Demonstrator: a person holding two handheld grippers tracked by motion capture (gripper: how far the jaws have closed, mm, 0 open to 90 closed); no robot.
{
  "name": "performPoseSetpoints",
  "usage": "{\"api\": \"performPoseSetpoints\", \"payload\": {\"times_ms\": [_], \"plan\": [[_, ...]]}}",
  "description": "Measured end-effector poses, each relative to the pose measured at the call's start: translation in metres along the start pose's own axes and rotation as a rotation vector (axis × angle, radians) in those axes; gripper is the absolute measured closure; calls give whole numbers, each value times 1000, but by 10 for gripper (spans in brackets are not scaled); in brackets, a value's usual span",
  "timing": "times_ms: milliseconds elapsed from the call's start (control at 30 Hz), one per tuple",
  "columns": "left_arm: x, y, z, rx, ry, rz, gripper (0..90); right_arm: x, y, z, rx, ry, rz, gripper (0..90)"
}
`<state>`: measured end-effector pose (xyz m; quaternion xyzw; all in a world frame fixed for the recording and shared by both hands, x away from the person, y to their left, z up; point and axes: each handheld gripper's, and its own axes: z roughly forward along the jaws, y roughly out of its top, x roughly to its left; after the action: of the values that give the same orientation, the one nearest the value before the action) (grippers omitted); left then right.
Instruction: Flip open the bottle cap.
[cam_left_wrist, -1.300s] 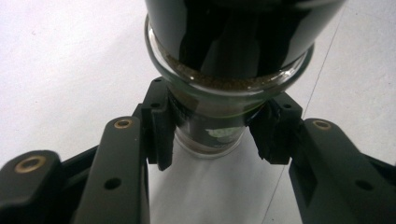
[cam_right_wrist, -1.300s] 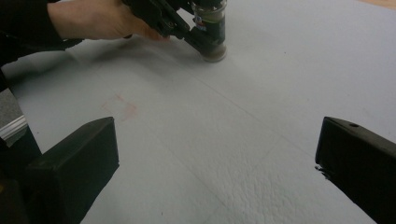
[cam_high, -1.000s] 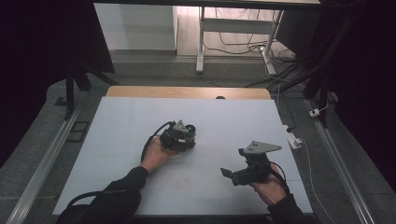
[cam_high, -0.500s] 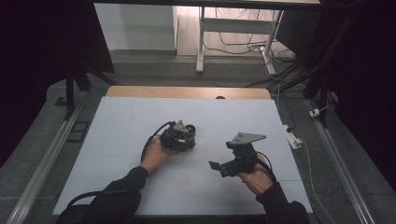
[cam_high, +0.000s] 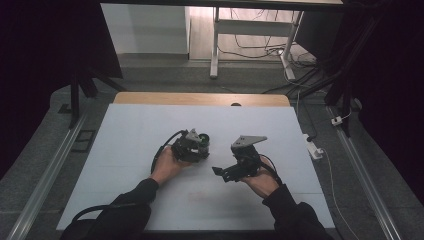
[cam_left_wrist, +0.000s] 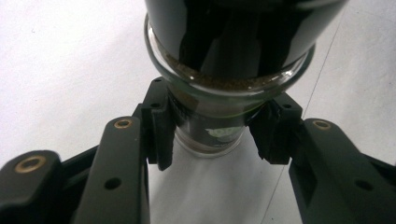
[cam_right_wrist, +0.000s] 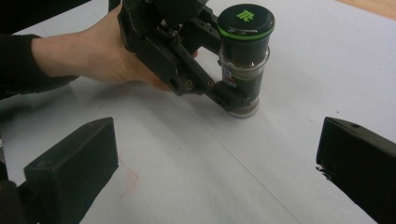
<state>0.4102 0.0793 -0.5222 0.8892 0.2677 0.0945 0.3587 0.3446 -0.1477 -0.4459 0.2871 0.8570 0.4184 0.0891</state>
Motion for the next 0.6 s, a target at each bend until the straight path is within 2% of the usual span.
{"api": "performPoseSetpoints", "payload": {"times_ms": [67,333,600], "plan": [[0,0,0,-1,1,0,538,0,4,2,2,7,4,0],[0,0,0,2,1,0,537,2,19,19,26,-4,-29,0],[0,0,0,0,2,-3,538,-3,25,41,55,-25,-46,0]]}}
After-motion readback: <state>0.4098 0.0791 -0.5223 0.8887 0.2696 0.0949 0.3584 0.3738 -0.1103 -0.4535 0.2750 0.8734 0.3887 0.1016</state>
